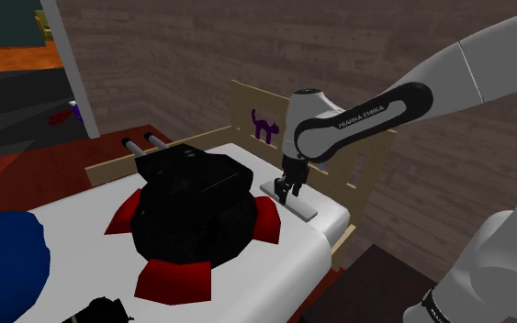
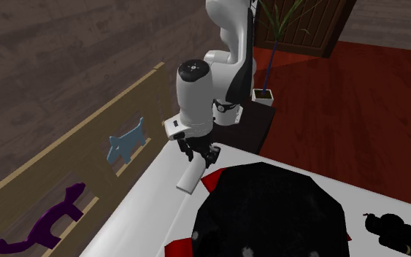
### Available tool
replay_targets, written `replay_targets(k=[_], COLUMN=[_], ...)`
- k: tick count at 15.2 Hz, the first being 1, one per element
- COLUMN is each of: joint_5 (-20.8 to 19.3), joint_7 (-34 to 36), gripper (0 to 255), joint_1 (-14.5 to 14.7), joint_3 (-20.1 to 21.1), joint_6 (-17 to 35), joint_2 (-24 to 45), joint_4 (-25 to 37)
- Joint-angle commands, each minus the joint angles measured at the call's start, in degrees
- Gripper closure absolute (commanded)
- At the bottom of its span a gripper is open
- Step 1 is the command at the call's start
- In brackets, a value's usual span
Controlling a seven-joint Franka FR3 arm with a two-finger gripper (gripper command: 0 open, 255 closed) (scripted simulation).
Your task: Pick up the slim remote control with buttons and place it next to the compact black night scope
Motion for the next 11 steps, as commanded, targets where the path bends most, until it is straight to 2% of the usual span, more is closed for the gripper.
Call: replay_targets(k=[1, 11], joint_5=[0.14, 0.58], joint_7=[-0.21, -0.53], gripper=[255, 255], joint_1=[-0.04, -0.05], joint_3=[-0.10, -0.38], joint_6=[-1.66, -9.64], joint_2=[-0.99, -4.69], joint_4=[0.68, 5.00])
